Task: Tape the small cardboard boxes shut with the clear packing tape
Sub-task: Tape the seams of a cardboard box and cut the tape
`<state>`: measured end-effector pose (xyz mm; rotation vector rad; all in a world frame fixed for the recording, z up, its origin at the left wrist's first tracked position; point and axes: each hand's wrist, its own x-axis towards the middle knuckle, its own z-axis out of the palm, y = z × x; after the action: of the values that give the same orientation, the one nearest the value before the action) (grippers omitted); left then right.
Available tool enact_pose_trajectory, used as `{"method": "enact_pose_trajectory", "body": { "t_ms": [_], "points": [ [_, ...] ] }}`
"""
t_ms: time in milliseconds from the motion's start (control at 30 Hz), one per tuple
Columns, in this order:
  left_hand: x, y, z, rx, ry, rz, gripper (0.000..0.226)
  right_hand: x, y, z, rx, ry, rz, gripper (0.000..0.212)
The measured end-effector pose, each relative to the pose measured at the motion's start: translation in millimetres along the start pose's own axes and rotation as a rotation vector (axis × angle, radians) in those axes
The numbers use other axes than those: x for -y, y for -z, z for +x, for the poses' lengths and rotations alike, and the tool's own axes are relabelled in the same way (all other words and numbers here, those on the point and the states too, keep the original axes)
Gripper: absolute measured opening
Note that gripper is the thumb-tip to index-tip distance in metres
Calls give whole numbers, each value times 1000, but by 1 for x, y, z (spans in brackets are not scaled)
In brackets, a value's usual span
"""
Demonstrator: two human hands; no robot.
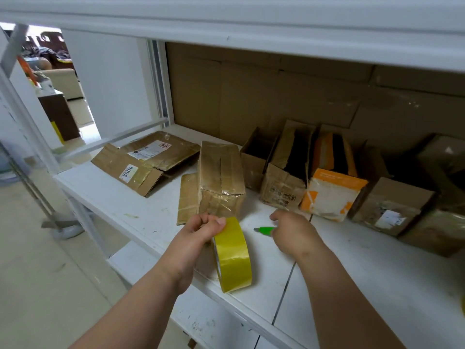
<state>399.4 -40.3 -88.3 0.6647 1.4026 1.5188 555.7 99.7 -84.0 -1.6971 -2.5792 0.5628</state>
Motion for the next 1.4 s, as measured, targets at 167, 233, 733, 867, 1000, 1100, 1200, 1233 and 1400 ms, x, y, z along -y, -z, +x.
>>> {"method": "enact_pose_trajectory", "body": {
  "t_ms": [167, 233, 733, 867, 1000, 1100, 1200, 1233, 1400],
  "points": [
    [1, 3, 3, -6, 25, 9, 64, 3, -20, -11, -154, -35, -76, 27],
    [1, 4, 2, 2, 30, 27, 60, 19, -20, -14, -164, -16, 317, 23],
    [-5, 14, 1, 10, -12, 323, 39, 75, -26, 0, 340, -360, 1402, 47],
    [-6, 27, 12, -397, -351, 682, 37, 73, -24, -1, 227, -326, 1285, 6],
    [-27, 29, 38, -462, -816, 995, 15, 73, -27, -1, 215, -283, 1295, 6],
    [-42, 19, 45, -391, -860, 1003, 29, 70, -26, -1, 186, -260, 1302, 9],
    [-42, 22, 47, -305, -677, 889, 17, 69, -26, -3, 209, -262, 1384, 6],
    [-42, 23, 45, -288, -651, 897, 18, 70, -26, -4, 215, -252, 1399, 7],
    [-44, 27, 51, -171, -689, 1293, 62, 71, -26, 0, 206, -178, 1373, 20]
  ]
}}
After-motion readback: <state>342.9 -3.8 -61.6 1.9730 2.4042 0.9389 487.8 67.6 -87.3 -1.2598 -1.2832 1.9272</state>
